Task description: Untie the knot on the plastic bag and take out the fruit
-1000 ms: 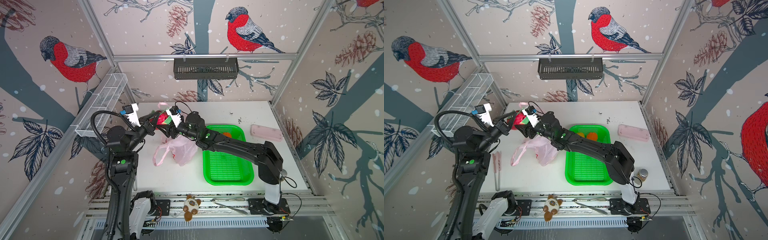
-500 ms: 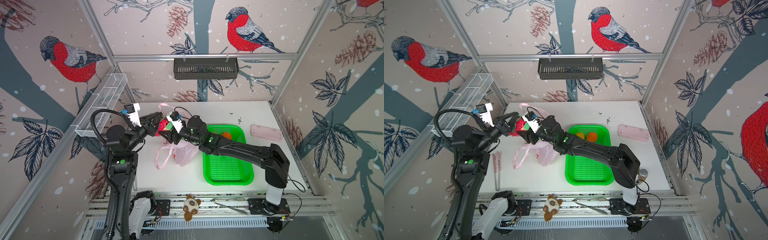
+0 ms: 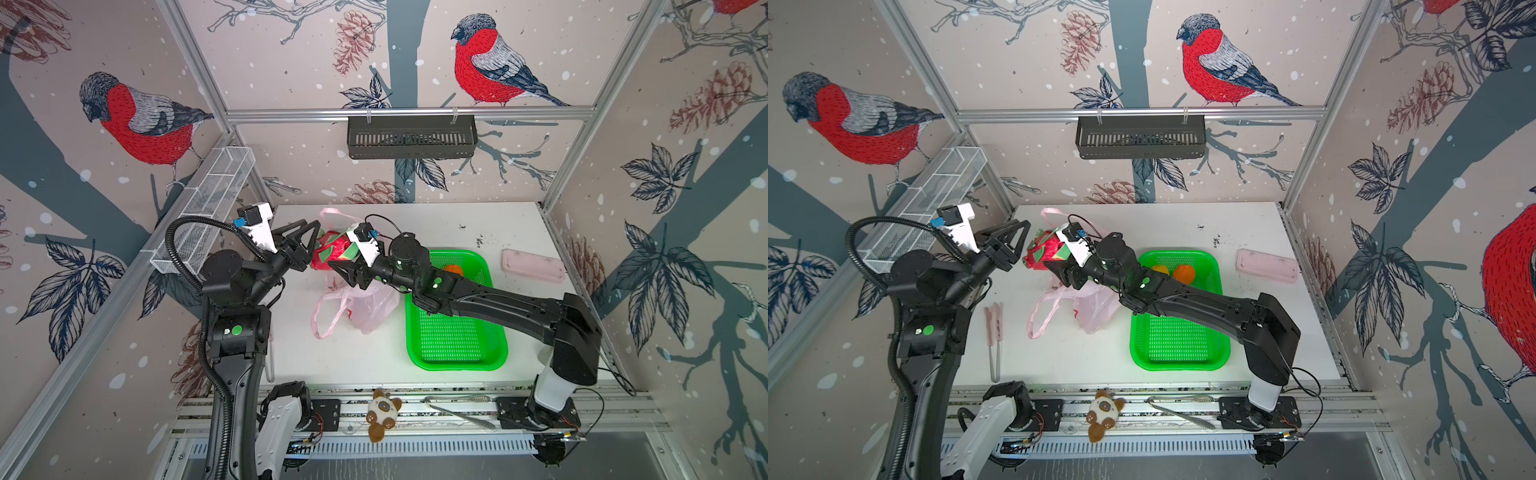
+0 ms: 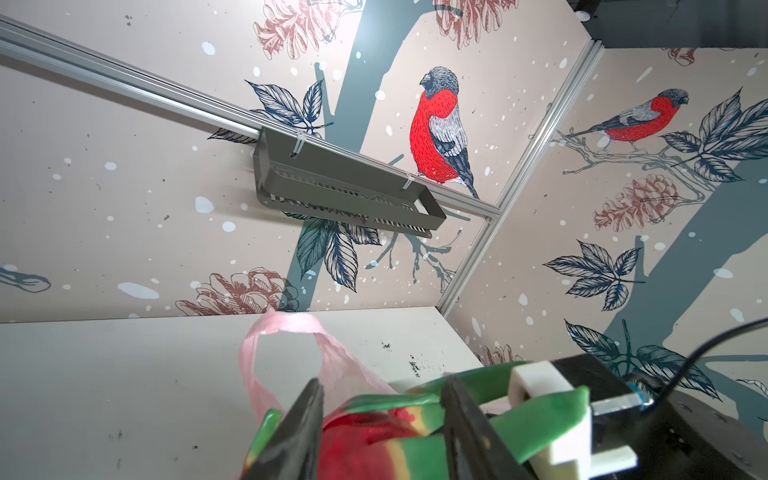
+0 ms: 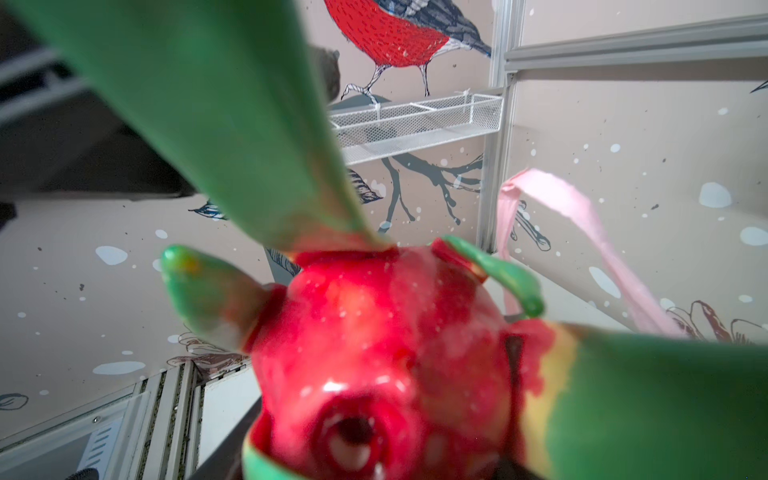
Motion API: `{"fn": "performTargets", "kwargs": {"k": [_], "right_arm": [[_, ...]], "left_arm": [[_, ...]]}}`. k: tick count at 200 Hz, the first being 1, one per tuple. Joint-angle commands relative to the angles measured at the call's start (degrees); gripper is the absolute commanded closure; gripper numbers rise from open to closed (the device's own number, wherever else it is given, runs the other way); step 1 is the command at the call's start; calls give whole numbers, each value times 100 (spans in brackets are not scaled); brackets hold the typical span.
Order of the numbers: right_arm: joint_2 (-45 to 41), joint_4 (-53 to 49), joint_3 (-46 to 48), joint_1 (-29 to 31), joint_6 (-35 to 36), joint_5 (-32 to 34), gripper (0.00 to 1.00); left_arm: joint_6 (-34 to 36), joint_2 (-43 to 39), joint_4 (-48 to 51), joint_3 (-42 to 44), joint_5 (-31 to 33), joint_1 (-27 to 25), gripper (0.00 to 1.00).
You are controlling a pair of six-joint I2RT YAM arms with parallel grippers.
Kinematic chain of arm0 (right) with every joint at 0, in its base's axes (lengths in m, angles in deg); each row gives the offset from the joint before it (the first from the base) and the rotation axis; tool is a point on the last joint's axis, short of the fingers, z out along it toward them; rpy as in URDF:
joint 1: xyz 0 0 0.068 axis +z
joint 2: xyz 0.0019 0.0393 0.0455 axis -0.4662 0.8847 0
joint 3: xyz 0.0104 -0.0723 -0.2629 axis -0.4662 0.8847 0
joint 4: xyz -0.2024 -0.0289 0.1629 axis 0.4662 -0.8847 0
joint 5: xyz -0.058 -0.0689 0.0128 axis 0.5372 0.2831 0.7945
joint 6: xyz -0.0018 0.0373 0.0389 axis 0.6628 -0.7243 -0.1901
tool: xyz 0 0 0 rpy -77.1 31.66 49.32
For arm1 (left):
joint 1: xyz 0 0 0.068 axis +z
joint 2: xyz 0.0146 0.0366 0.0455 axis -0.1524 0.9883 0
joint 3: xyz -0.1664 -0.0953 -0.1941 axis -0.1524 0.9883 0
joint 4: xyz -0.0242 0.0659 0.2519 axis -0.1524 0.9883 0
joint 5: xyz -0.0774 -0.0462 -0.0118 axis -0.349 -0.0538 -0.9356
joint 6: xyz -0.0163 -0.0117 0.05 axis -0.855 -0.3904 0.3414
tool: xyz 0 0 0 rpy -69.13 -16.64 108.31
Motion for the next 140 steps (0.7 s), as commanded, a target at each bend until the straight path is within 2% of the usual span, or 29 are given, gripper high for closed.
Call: {"fn": "performTargets", "kwargs": {"k": [1,51,78,110,140], "right_arm": [[-289,809,150,14,116,279,92],[-809,1054,411,6,208,642,92],[-1138,714,420,4,279,1000,91],[-1608,-556,334,-6,243,1586,92],[-2084,-1919,537,-21,-132,2269,92]], "left_arm": [[-195,-142,104,131,215,3,53],[-246,-426,520,344,404,3,53],[-242,-508,508,629,534,3,52],[-31,-439,604,705,711,3,53],[214,-380,724,720,908,3,53]]}}
